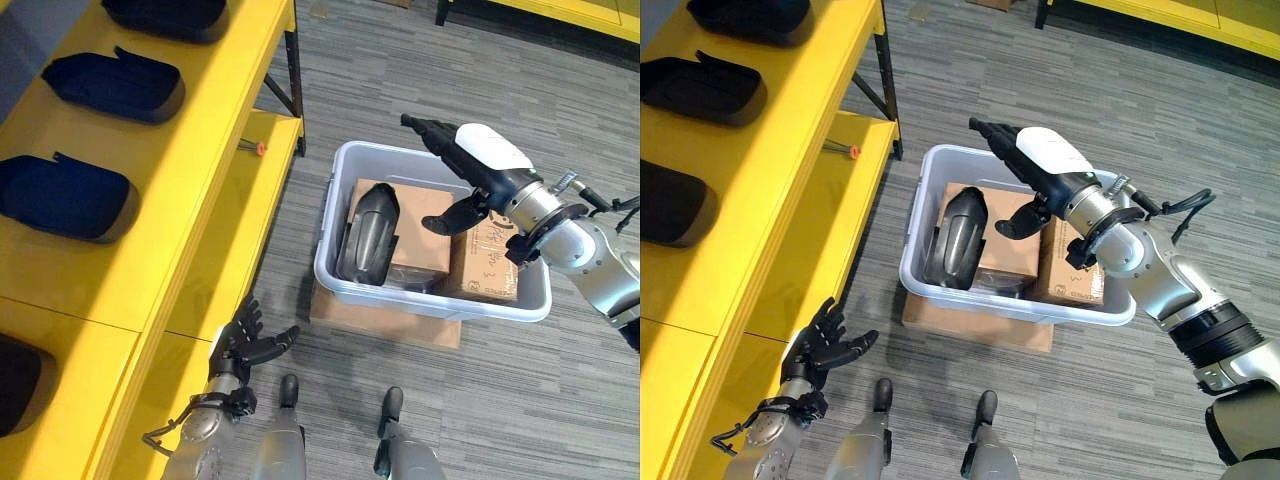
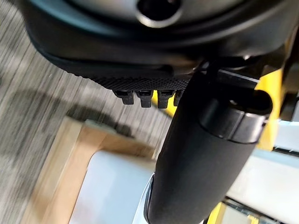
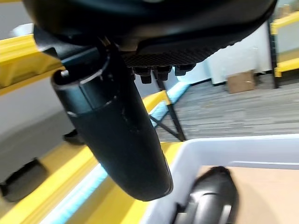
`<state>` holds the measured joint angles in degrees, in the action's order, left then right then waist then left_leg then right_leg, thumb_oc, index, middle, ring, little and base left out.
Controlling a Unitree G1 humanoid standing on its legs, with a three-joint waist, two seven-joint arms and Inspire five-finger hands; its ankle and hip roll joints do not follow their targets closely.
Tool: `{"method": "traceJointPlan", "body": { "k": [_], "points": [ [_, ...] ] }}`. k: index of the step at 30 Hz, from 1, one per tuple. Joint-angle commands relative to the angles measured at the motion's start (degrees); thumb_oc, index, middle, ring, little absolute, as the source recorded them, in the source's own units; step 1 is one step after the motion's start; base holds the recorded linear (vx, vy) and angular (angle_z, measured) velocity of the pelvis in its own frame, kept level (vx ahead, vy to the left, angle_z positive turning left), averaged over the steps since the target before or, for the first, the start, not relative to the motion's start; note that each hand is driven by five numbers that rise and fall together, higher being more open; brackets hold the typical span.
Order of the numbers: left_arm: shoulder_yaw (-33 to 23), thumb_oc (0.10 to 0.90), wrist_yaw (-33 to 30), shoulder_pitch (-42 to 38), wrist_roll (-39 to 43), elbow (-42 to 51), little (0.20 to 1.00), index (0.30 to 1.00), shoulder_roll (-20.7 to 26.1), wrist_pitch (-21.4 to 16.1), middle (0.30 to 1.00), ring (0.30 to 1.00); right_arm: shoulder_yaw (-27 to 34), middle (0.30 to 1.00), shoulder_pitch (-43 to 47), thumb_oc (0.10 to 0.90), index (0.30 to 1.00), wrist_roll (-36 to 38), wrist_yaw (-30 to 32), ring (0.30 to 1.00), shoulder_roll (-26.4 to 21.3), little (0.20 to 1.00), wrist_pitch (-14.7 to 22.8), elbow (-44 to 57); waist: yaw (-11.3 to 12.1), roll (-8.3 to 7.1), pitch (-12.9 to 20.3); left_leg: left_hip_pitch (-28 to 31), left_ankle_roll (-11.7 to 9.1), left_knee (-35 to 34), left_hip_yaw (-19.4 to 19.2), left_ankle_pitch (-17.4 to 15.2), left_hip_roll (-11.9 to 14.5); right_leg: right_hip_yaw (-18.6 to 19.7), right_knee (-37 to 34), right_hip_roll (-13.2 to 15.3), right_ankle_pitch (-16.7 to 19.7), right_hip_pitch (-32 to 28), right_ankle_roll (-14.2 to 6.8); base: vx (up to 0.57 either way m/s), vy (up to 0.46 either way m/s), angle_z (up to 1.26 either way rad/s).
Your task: Move parts from the plastic box to the shelf.
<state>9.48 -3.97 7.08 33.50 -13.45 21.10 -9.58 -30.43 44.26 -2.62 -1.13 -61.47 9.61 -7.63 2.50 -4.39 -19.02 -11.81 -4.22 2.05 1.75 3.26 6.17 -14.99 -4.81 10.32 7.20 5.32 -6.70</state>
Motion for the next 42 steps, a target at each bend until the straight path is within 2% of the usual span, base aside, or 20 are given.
{"method": "traceJointPlan", "body": {
  "k": [1, 7, 14, 23, 33, 42],
  "points": [
    [-1.60, 0.900, 0.72, -2.36, 0.18, 5.88, 1.000, 1.000, 2.78, -4.59, 1.000, 1.000, -2.08, 1.000, 13.20, 0.900, 1.000, 2.99, 2.93, 1.000, -3.03, 1.000, 2.52, 1.06, 1.14, -0.65, 4.09, 4.91, -1.84, 1.26, -1.30, -3.66, 4.50, 1.57, 9.52, 4.93, -2.34, 2.49, -3.79, 0.02, -0.126, 0.05],
    [-1.85, 0.900, 0.17, -2.43, 0.16, 5.93, 1.000, 1.000, 3.56, -5.01, 1.000, 1.000, -8.57, 1.000, 19.93, 0.900, 1.000, 1.01, 3.55, 1.000, -4.14, 1.000, 2.50, -2.95, 1.47, 0.83, 2.91, 4.86, -3.01, -1.76, -1.31, -0.71, 7.00, 0.94, 12.49, 3.26, -4.85, 5.02, -2.78, -0.01, -0.109, 0.02],
    [-1.63, 0.900, 0.26, -2.42, 0.13, 6.53, 1.000, 1.000, 4.00, -5.07, 1.000, 1.000, -14.72, 1.000, 26.48, 0.900, 1.000, -1.91, 3.91, 1.000, -2.13, 1.000, 2.30, -6.06, 1.84, 1.66, 1.61, 3.75, -3.43, -2.92, -1.35, 0.84, 7.93, 1.05, 14.10, 2.49, -5.45, 7.75, -2.17, -0.02, -0.049, 0.01],
    [-2.30, 0.900, -1.52, -2.58, 0.00, 7.12, 1.000, 1.000, 3.45, -5.70, 1.000, 1.000, -24.34, 1.000, 34.16, 0.900, 1.000, -15.34, 5.31, 1.000, 2.13, 1.000, 1.34, -11.51, 2.63, 2.37, -0.98, 1.76, -3.42, -3.77, -1.11, 1.89, 8.06, 2.09, 16.30, 1.74, -5.73, 11.98, -1.81, -0.04, -0.010, -0.02],
    [-2.00, 0.900, -2.36, -3.44, -0.80, 7.92, 1.000, 1.000, 2.80, -6.19, 1.000, 1.000, -30.03, 1.000, 34.46, 0.900, 1.000, -24.66, 4.37, 1.000, 4.09, 1.000, 1.17, -14.62, 3.23, 3.53, -3.07, -0.60, -3.62, -4.49, -0.34, 2.84, 7.67, 1.81, 15.99, 2.10, -5.20, 14.07, -1.88, -0.02, -0.001, 0.01],
    [-1.36, 0.900, -2.59, -3.94, -1.30, 8.79, 1.000, 1.000, 2.48, -6.17, 1.000, 1.000, -34.39, 1.000, 34.39, 0.900, 1.000, -27.91, 1.92, 1.000, 2.14, 1.000, 2.07, -13.46, 3.12, 4.13, -4.81, -2.94, -3.63, -3.87, 0.05, 2.81, 7.05, 1.86, 15.51, 2.87, -4.33, 15.84, -2.17, -0.01, 0.004, 0.01]
  ]
}}
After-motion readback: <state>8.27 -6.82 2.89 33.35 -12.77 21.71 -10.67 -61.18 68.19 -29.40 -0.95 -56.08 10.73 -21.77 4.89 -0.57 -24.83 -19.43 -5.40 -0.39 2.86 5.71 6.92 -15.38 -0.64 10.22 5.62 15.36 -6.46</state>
